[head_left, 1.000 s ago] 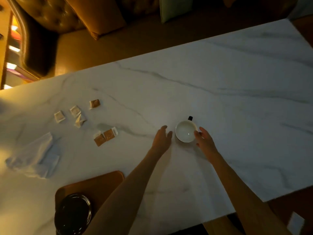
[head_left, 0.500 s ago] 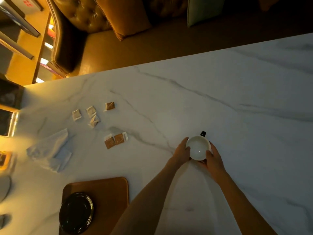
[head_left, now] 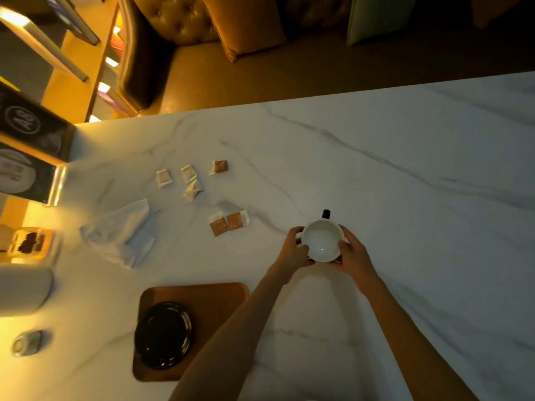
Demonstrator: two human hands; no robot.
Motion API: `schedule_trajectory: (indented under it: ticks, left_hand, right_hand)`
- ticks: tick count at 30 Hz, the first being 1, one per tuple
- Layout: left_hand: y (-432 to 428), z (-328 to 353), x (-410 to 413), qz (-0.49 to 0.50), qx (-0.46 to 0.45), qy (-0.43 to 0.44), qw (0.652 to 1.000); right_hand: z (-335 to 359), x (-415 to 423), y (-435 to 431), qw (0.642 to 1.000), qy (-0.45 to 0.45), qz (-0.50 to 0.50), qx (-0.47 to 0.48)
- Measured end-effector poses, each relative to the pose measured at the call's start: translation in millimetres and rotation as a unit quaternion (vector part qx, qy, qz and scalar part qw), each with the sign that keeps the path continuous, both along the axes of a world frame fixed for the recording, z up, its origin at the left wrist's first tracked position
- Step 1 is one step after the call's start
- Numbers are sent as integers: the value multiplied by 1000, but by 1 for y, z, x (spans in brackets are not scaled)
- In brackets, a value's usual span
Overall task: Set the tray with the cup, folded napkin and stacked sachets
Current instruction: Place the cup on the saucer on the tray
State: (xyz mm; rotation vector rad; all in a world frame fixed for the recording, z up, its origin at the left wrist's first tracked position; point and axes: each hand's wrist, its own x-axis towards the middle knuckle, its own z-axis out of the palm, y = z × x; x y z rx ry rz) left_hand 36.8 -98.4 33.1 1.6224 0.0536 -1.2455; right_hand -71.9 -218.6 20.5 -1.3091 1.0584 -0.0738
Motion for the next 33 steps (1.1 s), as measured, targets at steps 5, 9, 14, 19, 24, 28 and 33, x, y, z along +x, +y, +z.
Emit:
schedule_trajectory:
  ticks: [5,9,14,19,24,28,33]
  left_hand:
    - [96,15,36,51,18,11,998]
    - [193,27,52,69,21,13,997]
    - [315,19,43,107,45,10,993]
    - [409,6,29,133,37,46,989]
    - [442,-1,34,122,63,55,989]
    - [449,-6,41,101,64,73,990]
    - [450,-11,42,93,69,80,990]
  right_hand:
    - [13,43,85,998,-2,54,41]
    - [27,61,170,993,2,106,48]
    - [35,62,282,986,-10,110,123]
    - [26,48,365,972,2,72,225]
    - [9,43,402,957,-10,62,282]
    - [3,50,413,956,1,72,283]
    - [-3,56,415,968,32,102,228]
